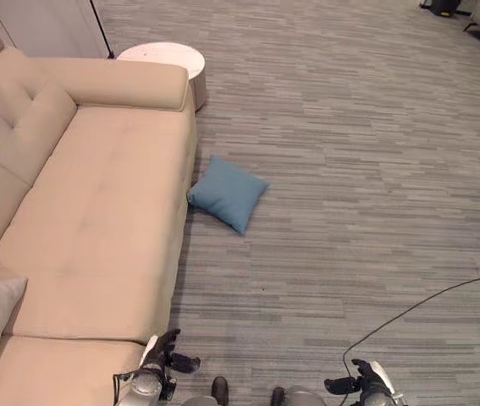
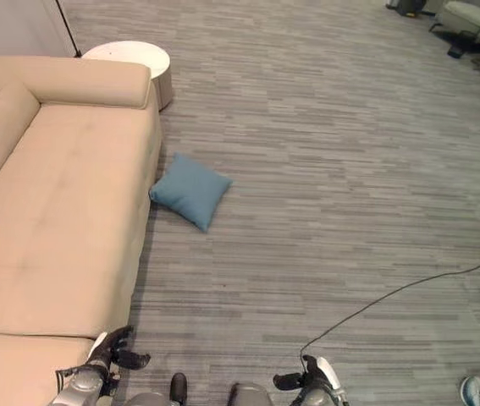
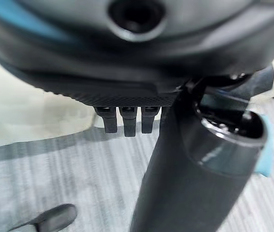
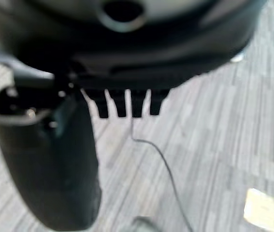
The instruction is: Pick up all the scattered cushions and arrange them neatly on the sofa.
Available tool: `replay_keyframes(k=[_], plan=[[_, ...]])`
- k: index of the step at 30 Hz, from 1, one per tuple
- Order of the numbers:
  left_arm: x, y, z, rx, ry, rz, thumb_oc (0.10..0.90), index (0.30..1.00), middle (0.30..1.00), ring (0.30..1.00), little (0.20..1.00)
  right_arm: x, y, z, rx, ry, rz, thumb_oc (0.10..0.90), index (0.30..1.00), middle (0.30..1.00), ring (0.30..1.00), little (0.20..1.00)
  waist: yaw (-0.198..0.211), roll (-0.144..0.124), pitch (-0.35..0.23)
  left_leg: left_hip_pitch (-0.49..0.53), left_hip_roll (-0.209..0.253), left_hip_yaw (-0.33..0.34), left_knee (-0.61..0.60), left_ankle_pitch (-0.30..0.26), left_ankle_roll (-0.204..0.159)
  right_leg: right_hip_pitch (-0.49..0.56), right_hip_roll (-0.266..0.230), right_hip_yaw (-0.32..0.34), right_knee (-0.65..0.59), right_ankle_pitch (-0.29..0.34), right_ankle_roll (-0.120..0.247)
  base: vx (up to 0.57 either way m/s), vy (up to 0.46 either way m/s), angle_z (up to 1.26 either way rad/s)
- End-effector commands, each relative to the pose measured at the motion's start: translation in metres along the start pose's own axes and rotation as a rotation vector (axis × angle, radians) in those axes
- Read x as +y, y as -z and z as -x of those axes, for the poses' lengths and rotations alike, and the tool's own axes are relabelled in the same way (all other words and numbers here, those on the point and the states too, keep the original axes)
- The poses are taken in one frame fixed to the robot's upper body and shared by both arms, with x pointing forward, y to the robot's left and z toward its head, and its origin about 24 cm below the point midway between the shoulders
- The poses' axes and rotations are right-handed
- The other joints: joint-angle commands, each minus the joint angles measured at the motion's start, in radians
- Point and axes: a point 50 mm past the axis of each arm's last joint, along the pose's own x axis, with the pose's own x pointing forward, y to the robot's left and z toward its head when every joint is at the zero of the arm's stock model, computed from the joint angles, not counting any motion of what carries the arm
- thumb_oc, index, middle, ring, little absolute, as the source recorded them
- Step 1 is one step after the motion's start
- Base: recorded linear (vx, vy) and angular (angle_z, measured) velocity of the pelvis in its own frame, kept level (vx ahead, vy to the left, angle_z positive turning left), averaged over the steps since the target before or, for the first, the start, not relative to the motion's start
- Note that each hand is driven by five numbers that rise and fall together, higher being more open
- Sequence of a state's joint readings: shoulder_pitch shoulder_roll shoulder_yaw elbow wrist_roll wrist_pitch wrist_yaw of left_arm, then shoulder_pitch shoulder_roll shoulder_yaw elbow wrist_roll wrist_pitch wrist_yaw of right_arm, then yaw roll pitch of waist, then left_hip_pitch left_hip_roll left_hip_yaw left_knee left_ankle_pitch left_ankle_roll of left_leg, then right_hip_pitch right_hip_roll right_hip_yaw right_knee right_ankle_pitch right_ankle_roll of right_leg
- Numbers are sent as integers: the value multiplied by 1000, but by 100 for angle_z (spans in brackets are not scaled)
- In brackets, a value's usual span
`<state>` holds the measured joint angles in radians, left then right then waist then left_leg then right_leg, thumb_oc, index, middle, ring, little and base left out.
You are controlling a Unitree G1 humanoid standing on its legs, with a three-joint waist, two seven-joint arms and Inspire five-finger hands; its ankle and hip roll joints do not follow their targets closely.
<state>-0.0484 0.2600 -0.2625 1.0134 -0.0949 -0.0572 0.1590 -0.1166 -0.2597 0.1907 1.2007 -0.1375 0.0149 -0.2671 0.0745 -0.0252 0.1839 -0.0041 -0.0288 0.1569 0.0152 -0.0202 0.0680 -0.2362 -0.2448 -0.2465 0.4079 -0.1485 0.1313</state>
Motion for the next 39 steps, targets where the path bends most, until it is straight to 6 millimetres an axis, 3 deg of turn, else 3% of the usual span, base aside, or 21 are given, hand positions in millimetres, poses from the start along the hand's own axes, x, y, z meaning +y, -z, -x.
replay_keyframes(k=[1,3,7,8,9,11,15,17,18,19,20,24,28,29,30,31,32,33,34,36,39], plan=[[-1,1,1,-8,-13,-14,800,900,900,900,900,-29,-4,-6,-26,79,46,800,900,900,900,900,3,31,-7,12,27,-182,36,-117,-24,33,26,-27,-188,130,1,352,-305,-68],[-4,5,1,8,-8,-36,800,900,900,900,900,-27,-2,-5,-22,69,40,800,900,900,900,900,-16,17,-8,48,25,-192,25,-133,-36,38,45,-3,-228,147,13,248,-236,-31],[-12,4,1,14,8,-37,800,900,900,900,900,-25,0,-4,-21,78,-3,800,900,900,900,900,-36,5,-25,34,72,-181,93,-144,-81,83,67,-33,-262,127,-19,219,-299,30],[-15,3,1,11,20,-38,800,900,900,900,900,-27,1,-4,-20,84,-19,800,900,900,900,900,-38,3,-22,5,83,-172,157,-125,-94,111,77,-54,-283,121,-31,143,-405,48],[-17,-2,0,-9,35,-34,800,900,900,900,900,-32,3,-5,-16,103,-32,800,900,900,900,900,-34,-4,-2,-83,116,-142,343,-55,-110,153,93,-72,-299,108,-60,112,-331,59],[-18,-5,0,-24,46,-37,800,900,900,900,900,-33,3,-5,-14,109,-32,800,900,900,900,900,-25,-9,11,-126,129,-132,428,-31,-107,171,102,-78,-308,101,-78,114,-304,37],[-21,-14,-1,-54,50,-29,800,900,900,900,900,-35,4,-5,-9,111,-25,800,900,900,900,900,0,-23,28,-213,82,-132,513,-57,-88,223,134,-59,-328,68,-97,235,-210,-30],[-21,-18,-1,-63,49,-28,800,900,900,900,900,-36,2,-5,-18,114,-24,800,900,900,900,900,10,-29,25,-241,51,-128,434,-84,-79,249,151,-46,-345,43,-93,316,-107,-24],[-22,-20,-2,-73,53,-50,800,900,900,900,900,-37,2,-5,-21,122,-21,800,900,900,900,900,16,-23,20,-277,29,-112,311,-47,-78,279,180,-50,-363,21,-94,221,-61,-21],[-22,-20,-1,-73,53,-50,800,900,900,900,900,-37,2,-5,-21,122,-20,800,900,900,900,900,16,-24,21,-274,28,-111,308,-46,-78,280,179,-50,-363,21,-93,503,-108,-14],[-22,-22,-2,-83,55,-64,800,900,900,900,900,-35,3,-5,-18,119,-11,800,900,900,900,900,34,-11,13,-285,-1,-116,140,50,-88,324,226,-33,-387,7,-88,384,-57,-11],[-20,-14,0,-65,53,-45,800,900,900,900,900,-26,5,-3,-14,83,30,800,900,900,900,900,64,-4,-9,-293,-25,-118,27,91,-79,363,267,17,-382,-20,-85,445,-11,-19],[-15,0,3,-16,40,-14,800,900,900,900,900,-18,7,-2,-14,51,68,800,900,900,900,900,79,-24,-46,-260,-50,-149,82,61,-42,380,240,38,-290,-28,-47,354,71,-67],[-11,5,4,-3,36,-3,800,900,900,900,900,-17,11,-1,-7,32,101,800,900,900,900,900,92,-35,-57,-224,-72,-152,104,18,-9,357,202,44,-157,30,-2,381,121,-18],[-12,5,4,-3,36,-3,800,900,900,900,900,-17,11,-1,-7,32,101,800,900,900,900,900,93,-33,-59,-227,-70,-152,104,19,-9,354,204,45,-158,33,-2,451,186,-30],[-9,8,4,12,30,-3,800,900,900,900,900,-16,13,-1,2,21,113,800,900,900,900,900,87,-31,-56,-179,-84,-160,105,-16,22,292,163,50,22,131,45,187,101,-35],[-9,8,4,12,31,-3,800,900,900,900,900,-16,13,-1,2,21,113,800,900,900,900,900,88,-29,-58,-181,-82,-161,104,-14,22,290,165,50,20,134,45,282,155,-24],[-8,9,4,14,26,-1,800,900,900,900,900,-17,12,-1,0,23,114,800,900,900,900,900,79,-22,-50,-157,-88,-167,106,-30,42,249,144,54,126,217,66,281,127,7],[-4,10,4,16,16,-3,800,900,900,900,900,-19,9,-2,-12,26,117,800,900,900,900,900,69,7,-46,-113,-77,-195,102,-50,59,184,130,42,252,242,55,283,126,17],[-4,9,4,12,13,-1,800,900,900,900,900,-20,6,-2,-23,29,123,800,900,900,900,900,62,19,-38,-88,-74,-208,100,-60,64,128,106,25,302,218,39,245,67,24],[-4,6,3,0,11,1,800,900,900,900,900,-23,0,-4,-45,37,125,800,900,900,900,900,49,34,-20,-26,-68,-245,94,-93,55,68,65,-29,143,140,-3,367,-102,17]])
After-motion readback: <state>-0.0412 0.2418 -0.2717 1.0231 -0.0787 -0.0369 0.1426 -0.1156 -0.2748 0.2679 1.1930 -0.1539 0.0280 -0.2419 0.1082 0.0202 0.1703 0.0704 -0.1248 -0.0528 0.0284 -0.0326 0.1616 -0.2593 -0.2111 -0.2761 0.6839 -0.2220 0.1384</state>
